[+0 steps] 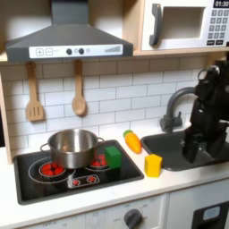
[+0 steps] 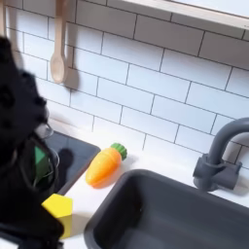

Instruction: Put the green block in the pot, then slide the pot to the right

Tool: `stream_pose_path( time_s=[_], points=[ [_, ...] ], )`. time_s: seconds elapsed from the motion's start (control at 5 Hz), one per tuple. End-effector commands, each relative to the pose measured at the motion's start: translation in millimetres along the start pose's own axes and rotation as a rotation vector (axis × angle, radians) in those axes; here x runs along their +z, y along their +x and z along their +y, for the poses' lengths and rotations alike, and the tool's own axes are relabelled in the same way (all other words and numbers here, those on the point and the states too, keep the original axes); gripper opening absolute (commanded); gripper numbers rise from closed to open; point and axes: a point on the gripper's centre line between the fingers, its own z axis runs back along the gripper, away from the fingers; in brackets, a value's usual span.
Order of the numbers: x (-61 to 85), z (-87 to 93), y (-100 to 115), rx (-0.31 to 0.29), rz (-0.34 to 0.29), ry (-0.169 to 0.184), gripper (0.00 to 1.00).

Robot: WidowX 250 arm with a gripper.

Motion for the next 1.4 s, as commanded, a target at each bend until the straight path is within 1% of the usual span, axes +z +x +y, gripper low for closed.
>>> stream_pose_path(
  time_s=[0.0,0.4,0.8,1.2],
  points=[
    [-7.6,10.2,40.4,0.024,-0.013,0.024,1.0],
    [-17.8,16.4,83.6,0.036,-0.025,0.051,1.0],
    [-27.9,33.7,118.9,0.055,-0.036,0.077,1.0],
    [-37.1,53.0,143.1,0.061,-0.032,0.096,1.0]
  ],
)
